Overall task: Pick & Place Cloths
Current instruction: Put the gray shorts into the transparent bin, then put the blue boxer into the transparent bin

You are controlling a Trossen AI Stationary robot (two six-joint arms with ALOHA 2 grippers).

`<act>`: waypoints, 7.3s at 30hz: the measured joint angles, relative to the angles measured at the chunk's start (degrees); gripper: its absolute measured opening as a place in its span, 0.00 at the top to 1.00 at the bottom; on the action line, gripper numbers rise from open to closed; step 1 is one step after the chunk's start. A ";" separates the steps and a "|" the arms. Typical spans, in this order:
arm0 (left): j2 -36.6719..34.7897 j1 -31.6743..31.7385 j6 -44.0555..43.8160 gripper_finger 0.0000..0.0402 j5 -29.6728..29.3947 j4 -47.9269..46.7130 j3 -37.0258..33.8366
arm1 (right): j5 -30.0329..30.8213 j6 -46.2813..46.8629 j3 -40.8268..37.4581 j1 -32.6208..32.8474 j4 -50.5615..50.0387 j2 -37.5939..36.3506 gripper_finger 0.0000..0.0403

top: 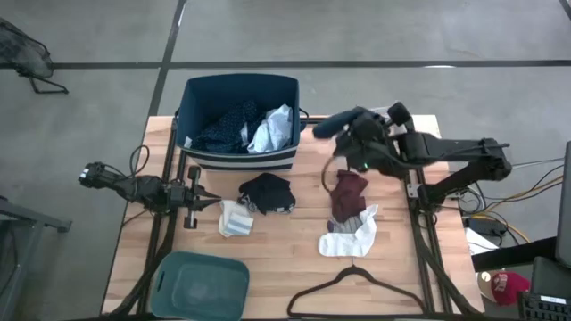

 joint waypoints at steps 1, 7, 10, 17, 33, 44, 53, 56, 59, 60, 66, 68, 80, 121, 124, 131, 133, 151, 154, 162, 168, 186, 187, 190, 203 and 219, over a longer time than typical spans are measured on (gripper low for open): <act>0.00 0.00 0.00 0.92 0.00 -0.02 0.00 | -0.03 -0.29 0.00 -1.66 0.00 0.16 0.98; 0.00 0.00 0.00 0.92 0.01 0.00 0.00 | -4.83 -1.05 -0.53 -11.61 -0.26 0.88 0.98; 0.00 0.02 0.00 0.92 0.00 0.00 0.00 | -10.16 -0.39 -2.00 -15.67 -0.35 0.93 0.98; 0.00 0.00 0.00 0.92 0.00 0.02 0.00 | -14.18 0.52 -8.01 -22.22 -1.07 0.78 0.98; 0.00 0.00 0.00 0.92 0.02 0.05 0.00 | -18.25 1.68 -14.03 -23.60 -0.89 0.42 0.71; 0.00 0.00 0.00 0.92 0.02 0.05 0.00 | -18.46 3.01 -11.20 -22.02 -1.01 0.03 0.45; 0.00 0.00 0.00 0.92 0.00 0.03 0.00 | -18.46 3.07 -8.13 -19.03 -1.36 -0.06 0.36; 0.00 0.00 0.00 0.92 0.00 0.05 0.00 | -21.79 4.39 -8.13 -20.06 -3.03 -0.08 0.34; 0.00 0.00 0.00 0.92 0.00 0.04 0.00 | -35.87 8.29 -7.72 -22.80 -5.03 -0.06 0.34; 0.00 0.00 0.00 0.92 0.02 0.05 0.00 | -39.97 8.98 -7.72 -23.76 -6.06 -0.06 0.34; 0.00 0.00 0.00 0.92 0.01 0.05 0.00 | -43.73 9.96 -8.07 -26.62 -9.78 0.27 0.38; 0.00 0.00 0.00 0.92 0.01 0.04 0.00 | -43.77 9.87 -8.11 -26.65 -9.78 0.27 0.39; 0.00 0.00 0.00 0.92 0.02 0.04 0.00 | -49.91 6.94 -9.92 -13.56 1.29 0.16 0.45; 0.37 0.00 0.00 0.92 -0.15 -1.30 0.00 | -48.69 -23.66 -12.48 6.28 72.46 38.13 0.40; 0.37 0.00 0.00 0.92 -0.33 -1.37 0.00 | -52.01 -24.02 -9.35 5.30 72.59 41.52 0.42; 0.37 0.00 0.00 0.92 -0.28 -1.65 0.00 | -52.52 -24.27 -3.62 2.91 72.57 48.70 0.45; 0.37 0.00 0.00 0.92 -0.29 -1.64 0.00 | -52.52 -23.06 -2.64 1.75 71.75 50.10 0.46; 0.35 0.00 0.00 0.92 -0.16 -2.12 0.00 | -57.03 -10.20 -1.51 0.34 44.03 48.77 0.95; 0.35 0.00 0.00 0.92 -0.17 -2.14 0.00 | -57.18 -8.45 -1.82 1.64 37.96 46.82 0.95; 0.37 0.00 0.00 0.92 -0.20 -2.60 0.00 | -53.75 -6.47 -3.81 7.97 30.89 40.82 0.97; 0.37 0.00 0.00 0.92 -0.27 -2.62 0.00 | -51.36 -2.38 -5.27 12.92 27.62 34.18 0.95; 0.42 0.00 0.00 0.92 -0.17 -3.52 0.00 | -27.72 -0.53 -17.14 21.15 27.14 6.03 0.95; 0.39 0.00 0.00 0.92 -0.17 -3.52 0.00 | -26.91 -1.28 -17.15 21.09 27.43 4.46 0.95; 0.42 0.00 0.00 0.92 -0.17 -3.64 0.00 | -24.11 -4.05 -17.25 21.05 27.65 0.46 0.95; 0.48 0.00 0.00 0.92 -0.20 -3.81 0.00 | -5.30 -16.03 -16.16 18.19 29.76 -13.13 0.95; 0.48 0.00 0.00 0.92 -0.22 -3.87 0.00 | -0.08 -26.41 -16.15 2.66 32.44 -18.02 0.95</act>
